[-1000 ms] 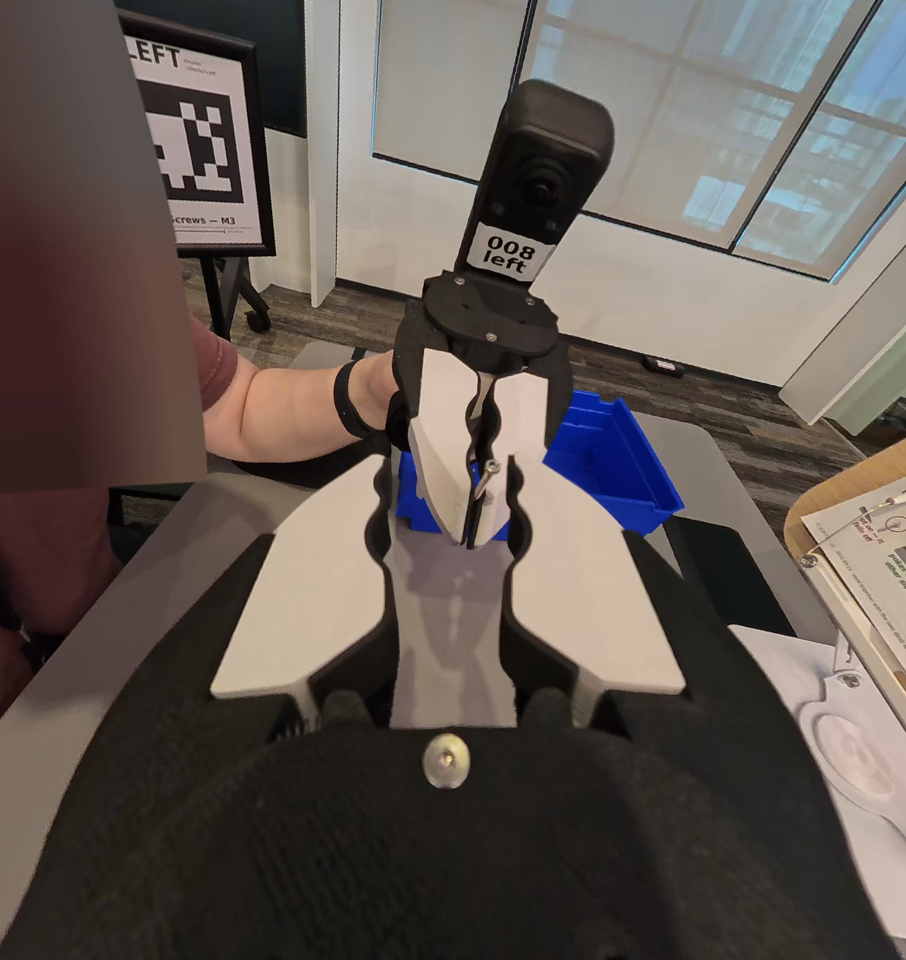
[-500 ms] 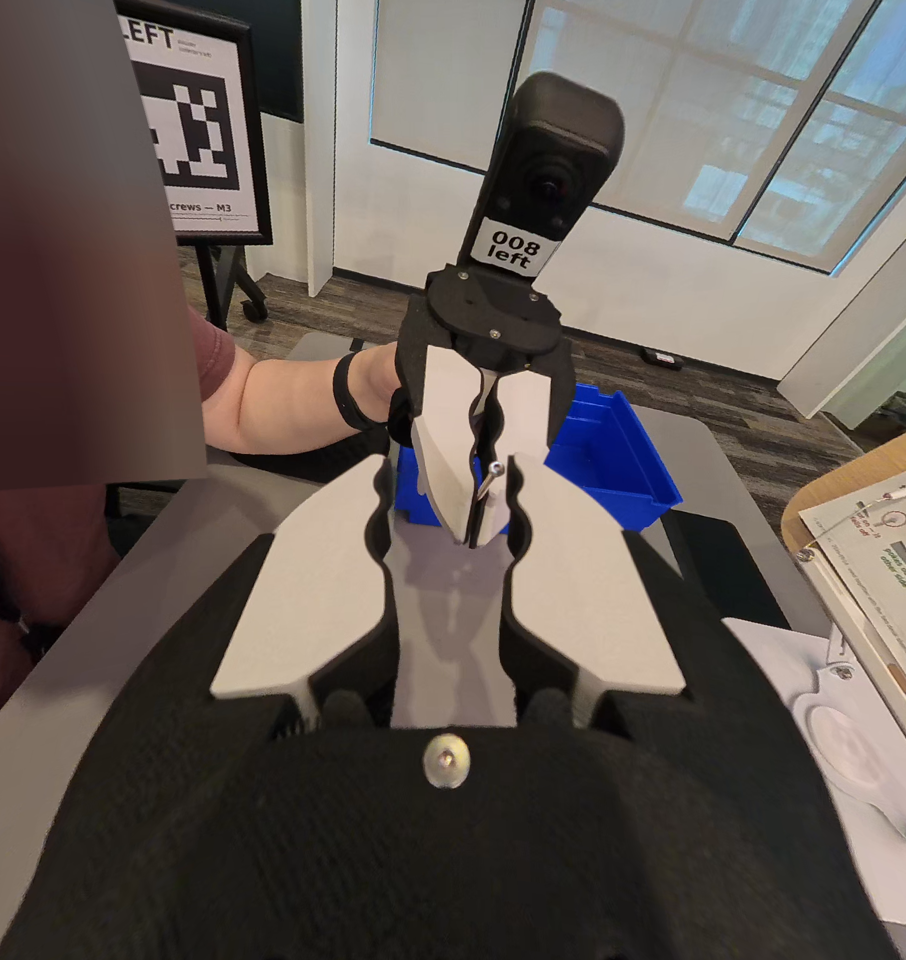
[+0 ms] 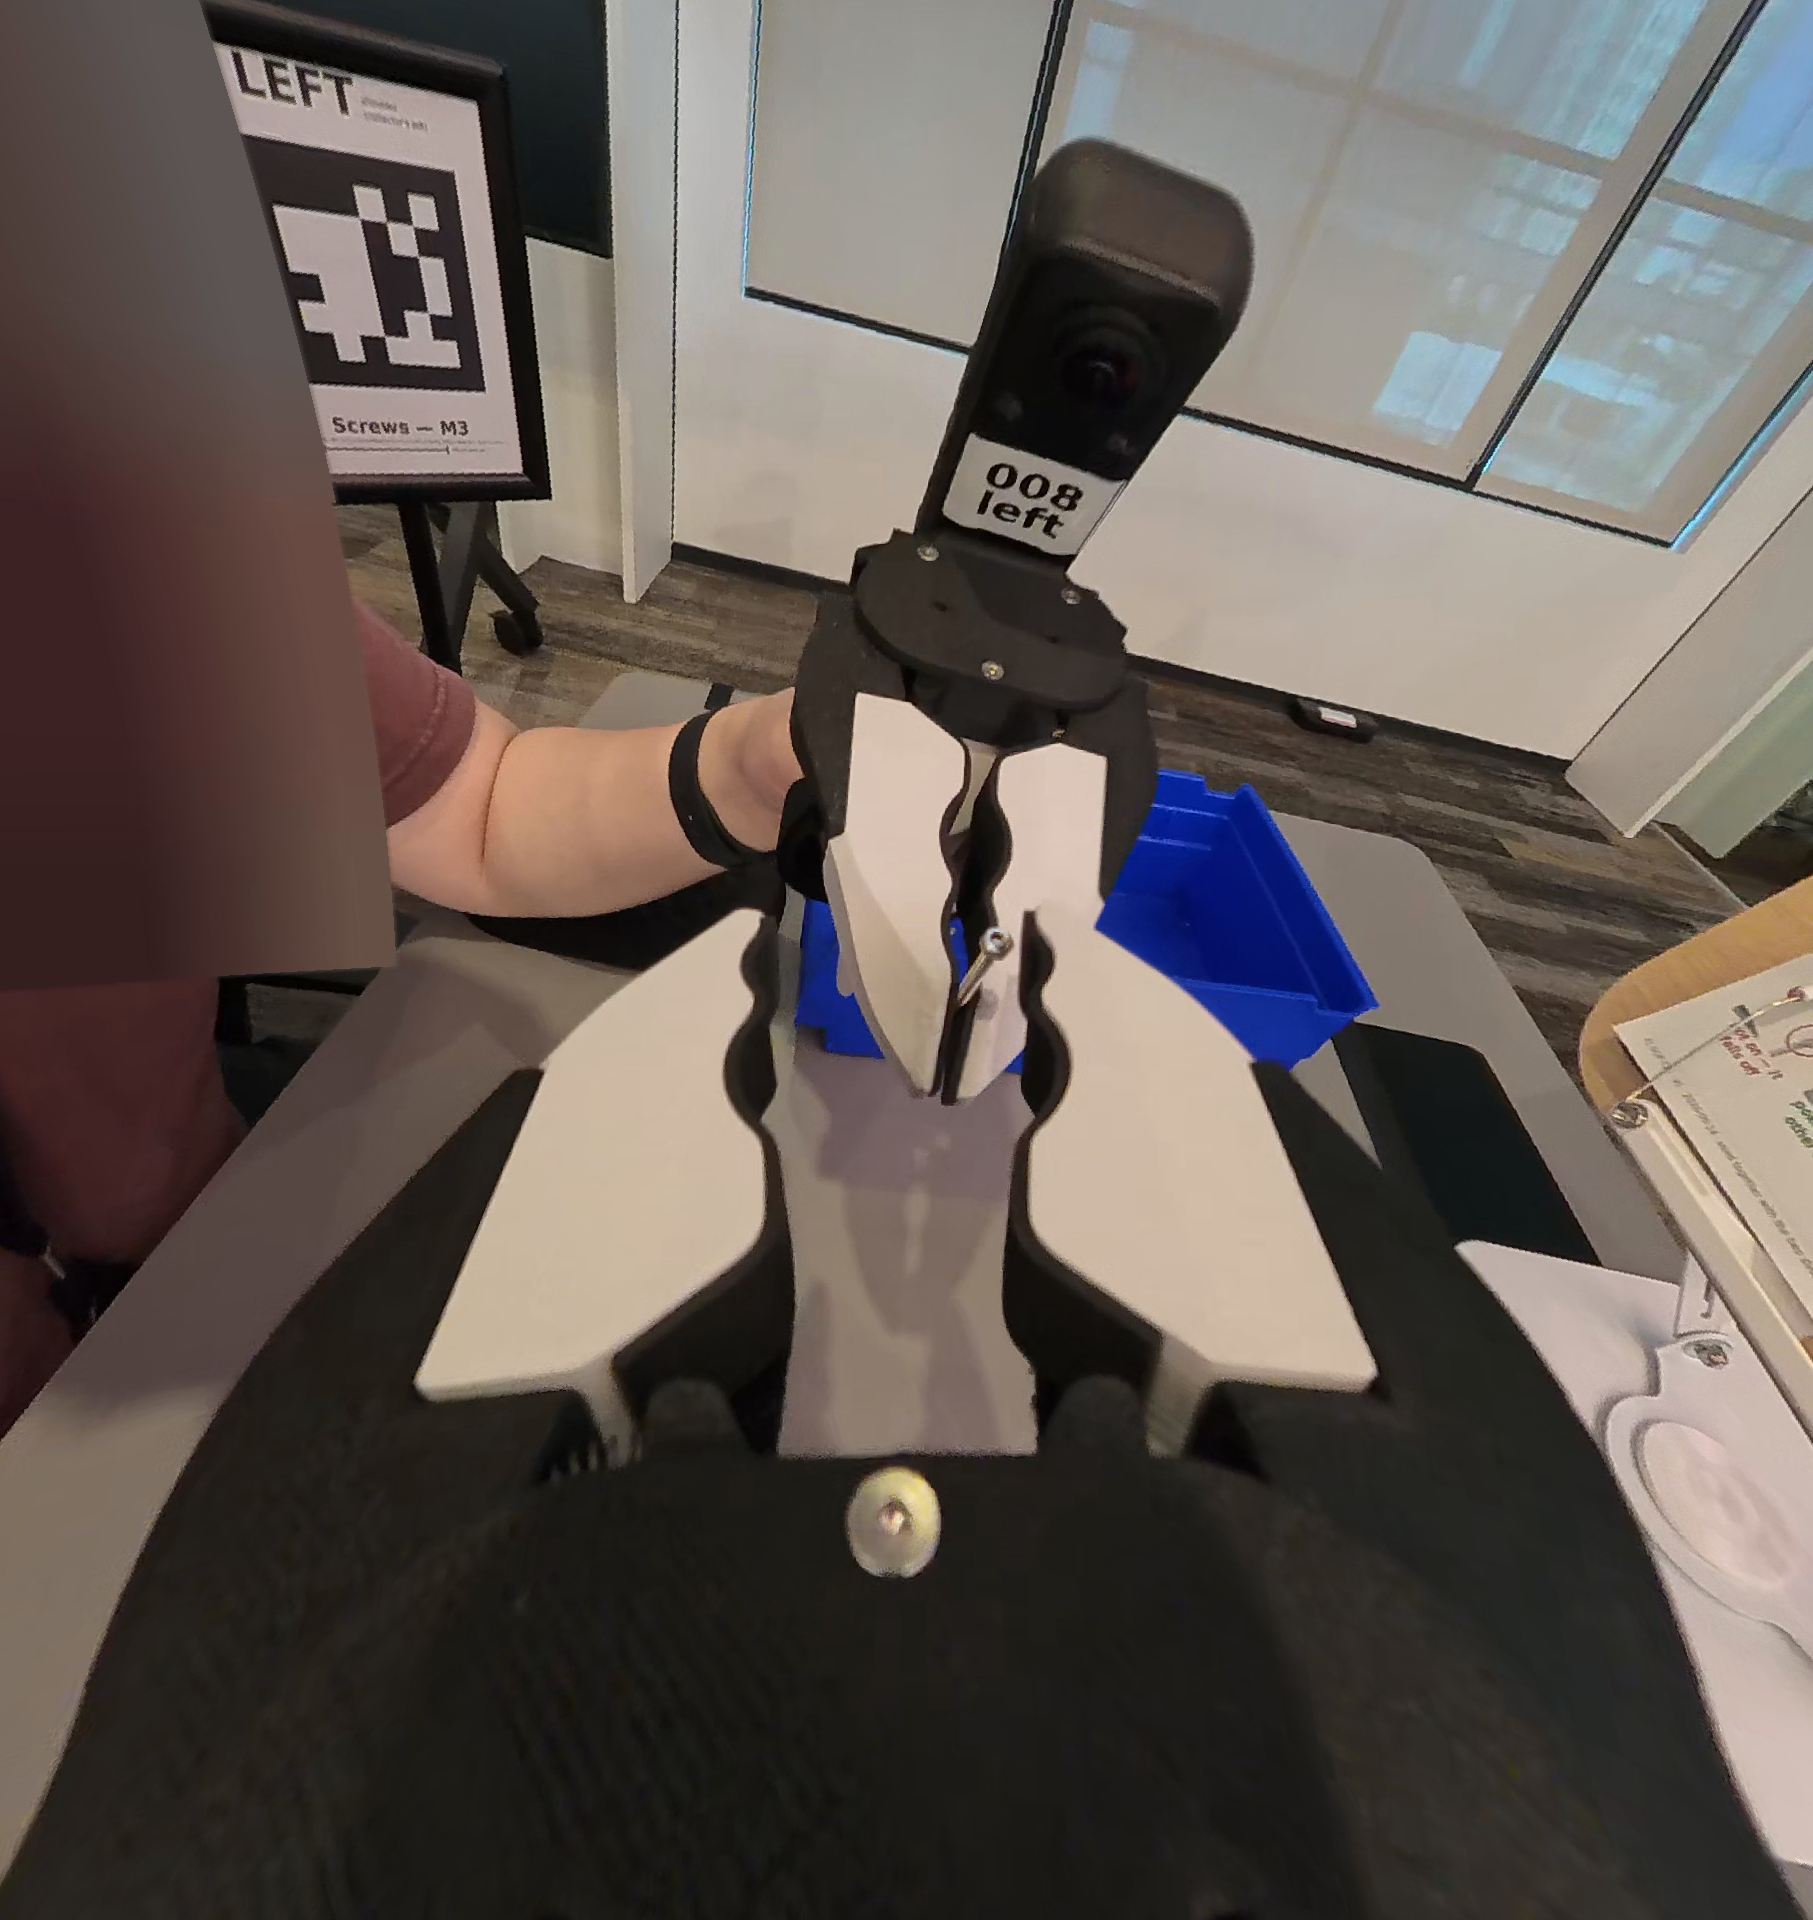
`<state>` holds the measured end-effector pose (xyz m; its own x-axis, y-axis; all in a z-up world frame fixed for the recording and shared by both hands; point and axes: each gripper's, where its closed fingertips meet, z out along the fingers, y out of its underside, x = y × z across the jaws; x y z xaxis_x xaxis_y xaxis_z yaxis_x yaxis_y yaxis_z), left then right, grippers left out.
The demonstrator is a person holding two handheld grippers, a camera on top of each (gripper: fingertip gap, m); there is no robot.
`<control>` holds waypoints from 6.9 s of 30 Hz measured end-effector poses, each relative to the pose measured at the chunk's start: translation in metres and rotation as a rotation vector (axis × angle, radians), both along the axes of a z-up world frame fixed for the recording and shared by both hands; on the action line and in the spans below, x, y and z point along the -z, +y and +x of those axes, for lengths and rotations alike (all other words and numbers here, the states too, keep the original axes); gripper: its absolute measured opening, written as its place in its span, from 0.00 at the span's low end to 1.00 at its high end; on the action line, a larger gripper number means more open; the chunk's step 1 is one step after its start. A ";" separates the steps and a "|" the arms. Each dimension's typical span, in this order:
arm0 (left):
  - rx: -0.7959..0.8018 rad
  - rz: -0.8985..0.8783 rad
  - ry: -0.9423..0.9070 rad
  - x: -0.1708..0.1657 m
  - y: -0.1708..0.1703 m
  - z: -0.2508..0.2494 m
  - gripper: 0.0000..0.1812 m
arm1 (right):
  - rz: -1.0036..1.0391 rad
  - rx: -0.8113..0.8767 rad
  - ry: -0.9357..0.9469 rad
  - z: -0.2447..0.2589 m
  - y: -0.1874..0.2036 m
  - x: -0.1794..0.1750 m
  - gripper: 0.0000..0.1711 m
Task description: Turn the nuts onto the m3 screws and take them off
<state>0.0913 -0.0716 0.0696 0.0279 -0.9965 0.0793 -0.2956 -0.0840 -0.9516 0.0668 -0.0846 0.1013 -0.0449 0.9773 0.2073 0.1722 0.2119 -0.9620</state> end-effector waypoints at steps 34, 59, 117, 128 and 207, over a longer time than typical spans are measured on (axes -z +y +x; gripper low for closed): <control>-0.037 -0.058 -0.146 -0.018 0.013 -0.007 0.01 | -0.063 -0.013 0.070 -0.021 -0.005 -0.001 0.54; -0.062 -0.048 -0.190 -0.026 0.017 -0.012 0.01 | -0.154 0.019 0.291 -0.022 0.005 -0.027 0.53; -0.076 -0.083 -0.317 -0.047 0.021 -0.026 0.01 | -0.268 0.057 0.397 -0.003 0.023 -0.040 0.24; -0.038 -0.058 -0.262 -0.038 0.009 -0.011 0.01 | -0.421 0.010 0.385 -0.016 0.027 -0.025 0.04; -0.048 -0.147 -0.157 -0.032 0.011 -0.026 0.09 | -1.169 1.385 -1.149 0.359 0.096 0.265 0.11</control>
<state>0.0657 -0.0611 0.1014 0.0507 -0.9717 0.2308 -0.1368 -0.2357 -0.9622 0.4254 0.0112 -0.1632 0.9926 0.1103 0.0509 0.1053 -0.9903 0.0910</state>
